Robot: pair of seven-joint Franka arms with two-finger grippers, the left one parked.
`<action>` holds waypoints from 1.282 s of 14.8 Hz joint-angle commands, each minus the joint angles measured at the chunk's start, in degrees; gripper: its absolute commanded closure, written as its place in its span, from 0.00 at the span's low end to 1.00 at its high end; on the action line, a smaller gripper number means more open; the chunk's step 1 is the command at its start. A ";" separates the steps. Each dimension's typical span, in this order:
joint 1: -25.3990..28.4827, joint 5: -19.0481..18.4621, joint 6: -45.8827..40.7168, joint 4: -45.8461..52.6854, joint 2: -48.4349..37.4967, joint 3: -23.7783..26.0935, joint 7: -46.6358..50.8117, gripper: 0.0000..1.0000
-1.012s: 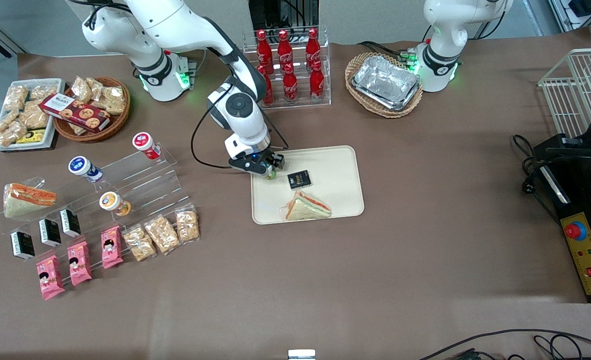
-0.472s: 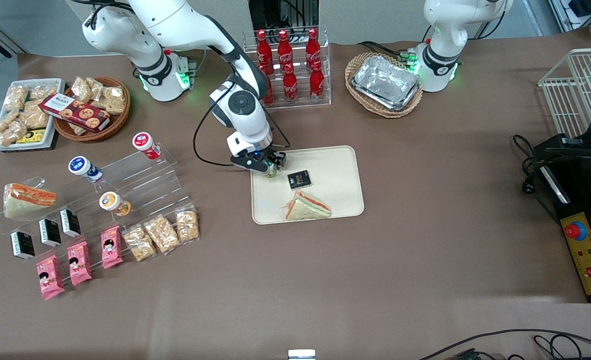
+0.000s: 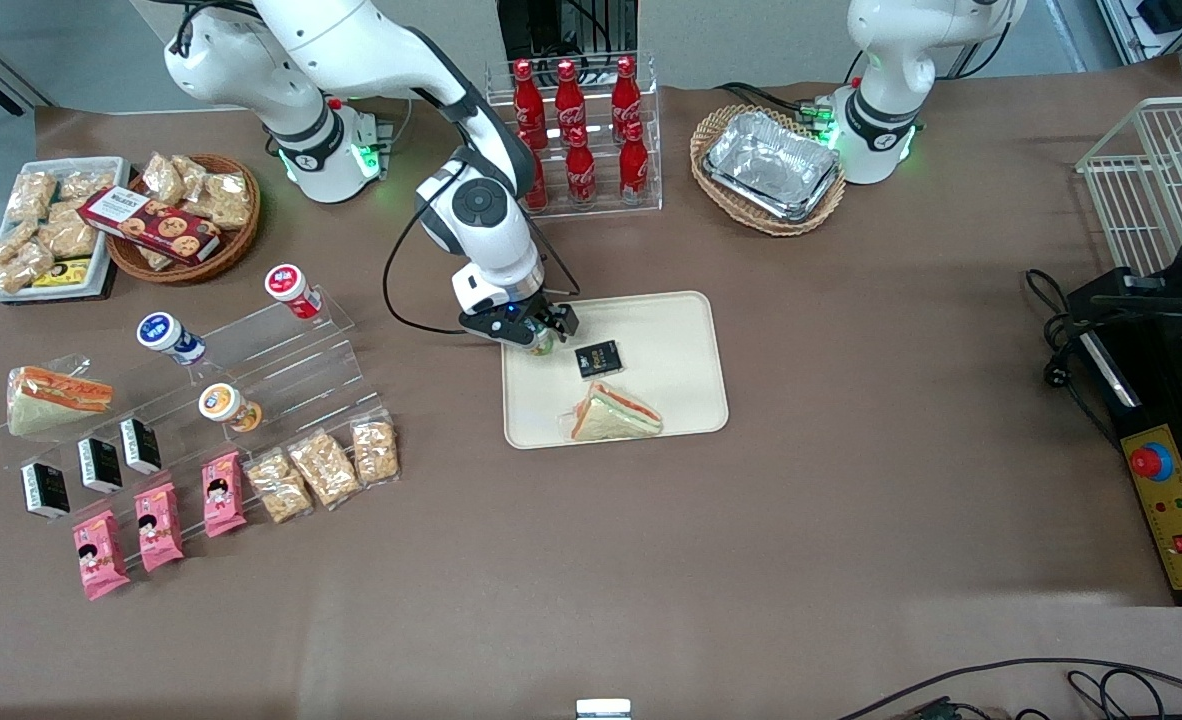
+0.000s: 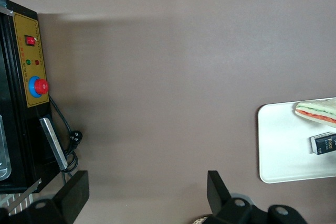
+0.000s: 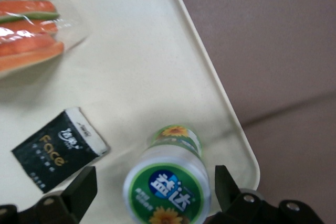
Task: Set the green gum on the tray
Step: 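Open the right gripper and withdraw it back toward the rack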
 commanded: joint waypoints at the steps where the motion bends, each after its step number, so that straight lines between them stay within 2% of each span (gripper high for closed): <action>1: -1.64 -0.81 -11.72 3.21 -5.74 -0.46 -3.58 0.00; 6: -5.86 -0.12 -38.79 19.01 -9.00 -0.46 -11.41 0.00; 11: -10.26 0.15 -59.46 36.16 -8.91 -0.46 -21.60 0.00; 14: -12.63 -0.28 -65.98 39.70 -10.84 -0.63 -30.99 0.00; 19: -23.78 -0.46 -68.54 38.83 -14.80 -1.07 -52.43 0.00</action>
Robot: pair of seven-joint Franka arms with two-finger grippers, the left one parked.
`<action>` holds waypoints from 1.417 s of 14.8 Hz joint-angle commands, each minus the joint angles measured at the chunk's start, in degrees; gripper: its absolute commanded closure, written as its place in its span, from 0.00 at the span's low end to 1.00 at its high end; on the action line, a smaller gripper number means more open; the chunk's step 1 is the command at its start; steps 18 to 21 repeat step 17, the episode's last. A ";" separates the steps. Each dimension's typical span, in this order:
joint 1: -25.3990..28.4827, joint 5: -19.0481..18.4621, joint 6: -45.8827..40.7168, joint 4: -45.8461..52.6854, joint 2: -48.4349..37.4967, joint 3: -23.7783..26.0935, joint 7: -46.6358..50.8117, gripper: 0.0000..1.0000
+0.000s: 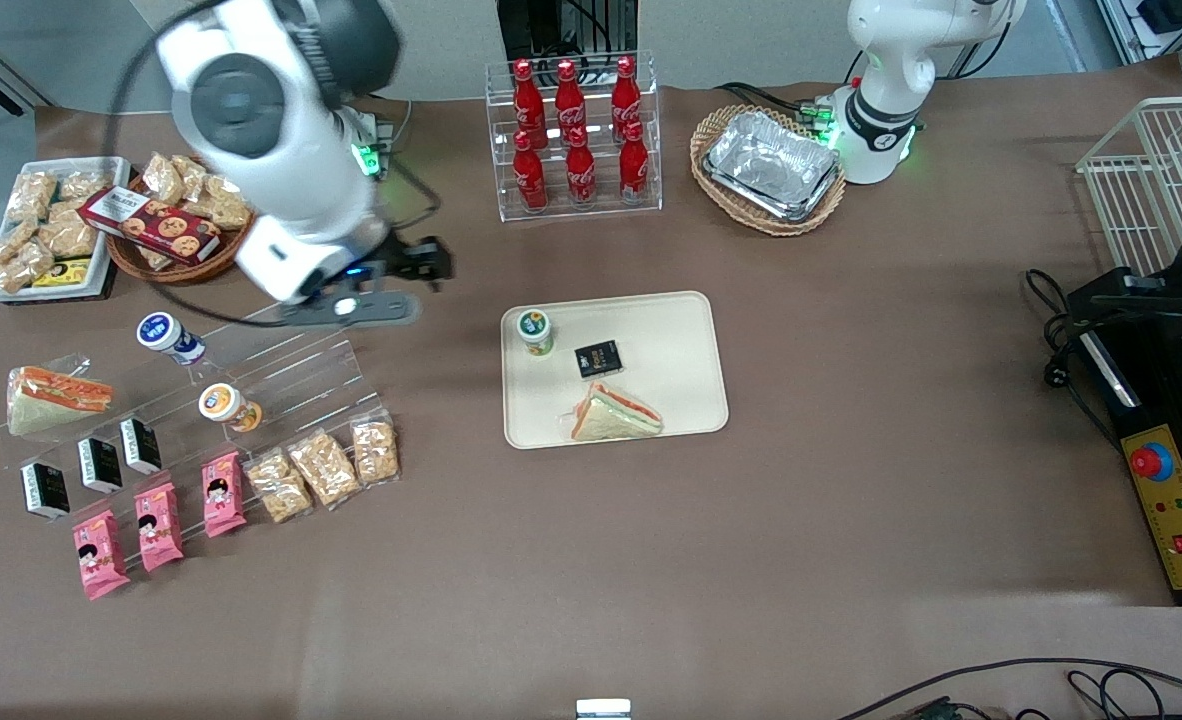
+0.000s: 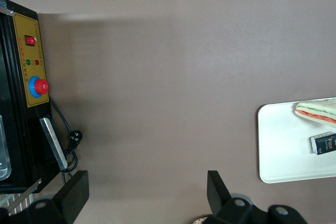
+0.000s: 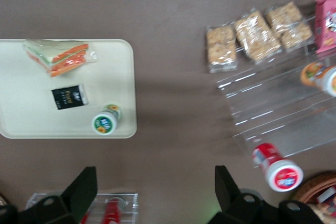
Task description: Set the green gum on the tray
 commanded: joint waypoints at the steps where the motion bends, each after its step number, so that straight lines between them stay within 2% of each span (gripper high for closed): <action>1: -8.95 -0.16 -2.68 0.17 -1.98 0.32 -15.19 0.00; 6: -21.52 -0.69 -3.74 0.61 -3.04 0.59 -34.71 0.00; 8: -24.43 -2.52 -3.65 0.88 -3.04 0.67 -36.50 0.00; 10: -25.23 -4.64 -3.65 1.05 -2.96 0.59 -36.06 0.00; 14: -27.78 -3.77 -3.74 1.14 -3.04 0.50 -34.75 0.00; 21: -27.78 -3.77 -3.82 1.14 -3.13 0.67 -34.74 0.00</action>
